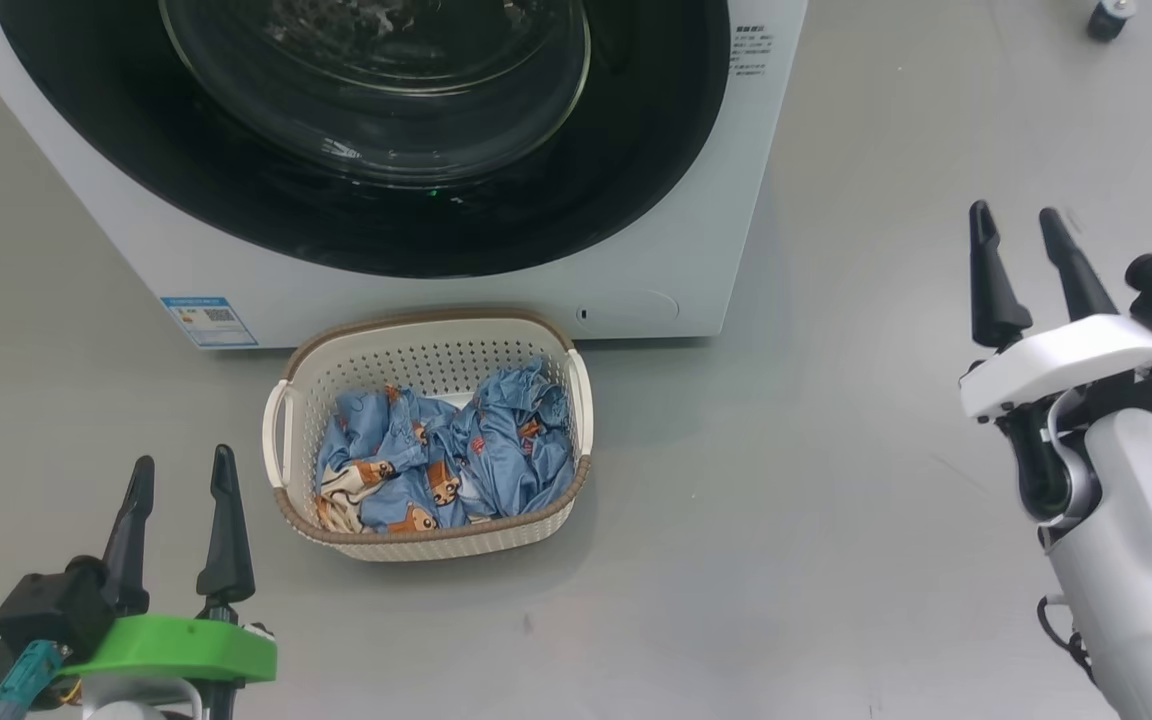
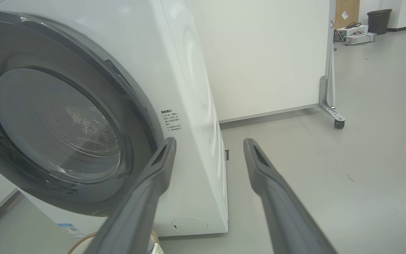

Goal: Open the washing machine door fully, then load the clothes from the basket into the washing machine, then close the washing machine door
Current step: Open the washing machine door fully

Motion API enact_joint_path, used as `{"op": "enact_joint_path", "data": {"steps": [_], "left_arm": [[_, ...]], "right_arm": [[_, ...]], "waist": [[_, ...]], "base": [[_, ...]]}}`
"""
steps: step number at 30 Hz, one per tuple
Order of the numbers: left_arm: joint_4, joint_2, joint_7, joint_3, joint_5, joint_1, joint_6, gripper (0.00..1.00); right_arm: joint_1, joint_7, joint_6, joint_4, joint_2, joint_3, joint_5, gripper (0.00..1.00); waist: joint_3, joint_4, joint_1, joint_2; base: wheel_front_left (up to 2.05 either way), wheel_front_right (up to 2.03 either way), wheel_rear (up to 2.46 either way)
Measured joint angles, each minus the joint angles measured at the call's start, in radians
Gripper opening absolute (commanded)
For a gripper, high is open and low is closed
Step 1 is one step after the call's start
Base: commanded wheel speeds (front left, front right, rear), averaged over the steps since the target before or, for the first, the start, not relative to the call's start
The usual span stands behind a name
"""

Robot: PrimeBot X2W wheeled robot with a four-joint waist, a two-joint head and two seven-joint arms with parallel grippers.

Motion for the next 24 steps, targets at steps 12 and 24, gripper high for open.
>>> {"op": "enact_joint_path", "data": {"steps": [12,24], "left_arm": [[-0.002,-0.002,0.000,-0.016,0.011,-0.034,-0.002,1.00],[-0.003,-0.010,0.000,-0.026,0.016,-0.057,-0.002,1.00]], "right_arm": [[-0.097,0.011,0.005,0.026,-0.029,-0.046,0.084,1.00],[-0.185,0.045,0.005,0.029,-0.065,-0.053,0.188,0.00]], "waist": [[0.059,0.048,-0.0001,0.0000],[0.096,0.084,0.0000,0.0000]], "base": [[0.00,0.00,0.00],[0.00,0.00,0.00]]}}
